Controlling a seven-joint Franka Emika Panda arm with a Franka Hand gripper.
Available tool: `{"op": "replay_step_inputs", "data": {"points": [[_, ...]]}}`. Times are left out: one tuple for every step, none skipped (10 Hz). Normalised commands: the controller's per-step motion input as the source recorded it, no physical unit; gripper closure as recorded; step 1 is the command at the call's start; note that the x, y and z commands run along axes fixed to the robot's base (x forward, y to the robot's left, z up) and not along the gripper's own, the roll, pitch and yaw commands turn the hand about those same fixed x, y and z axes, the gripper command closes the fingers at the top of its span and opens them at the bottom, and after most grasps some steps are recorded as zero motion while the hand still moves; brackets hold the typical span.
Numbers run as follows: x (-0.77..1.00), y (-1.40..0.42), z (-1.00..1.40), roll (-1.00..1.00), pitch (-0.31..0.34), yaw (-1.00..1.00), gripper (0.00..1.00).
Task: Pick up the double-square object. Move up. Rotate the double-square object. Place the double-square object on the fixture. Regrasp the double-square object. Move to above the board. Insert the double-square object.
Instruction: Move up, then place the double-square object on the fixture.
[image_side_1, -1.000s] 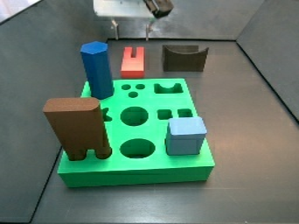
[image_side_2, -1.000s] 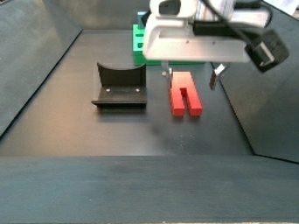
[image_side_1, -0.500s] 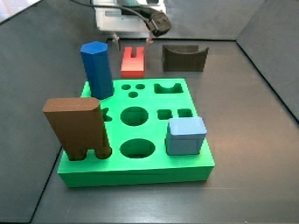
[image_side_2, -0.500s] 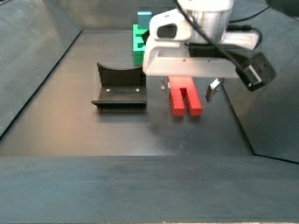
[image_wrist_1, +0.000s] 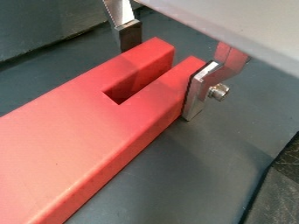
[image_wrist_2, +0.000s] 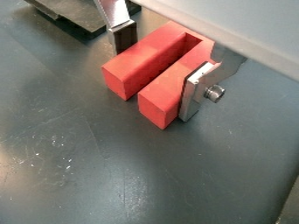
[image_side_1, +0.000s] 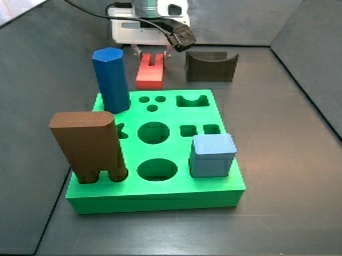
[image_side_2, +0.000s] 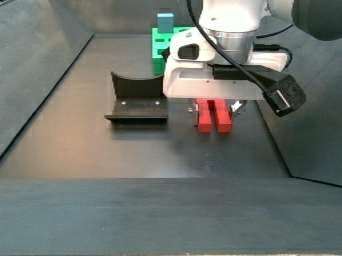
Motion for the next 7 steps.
{"op": "replay_step_inputs", "data": {"points": [[0.0,0.0,0.83,0.0,0.0,0.0,1.0],[0.0,0.0,0.83,0.0,0.003,0.0,1.0],[-0.03,0.0,0.72,0.01,0.026,-0.01,1.0],[-0.02,0.0,0.6,0.02,0.038,-0.01,1.0],[-0.02,0.0,0.41,0.04,0.056,-0.02,1.0],[-0.01,0.0,0.32,0.05,0.058,-0.02,1.0],[0.0,0.0,1.0,0.0,0.0,0.0,1.0]]}}
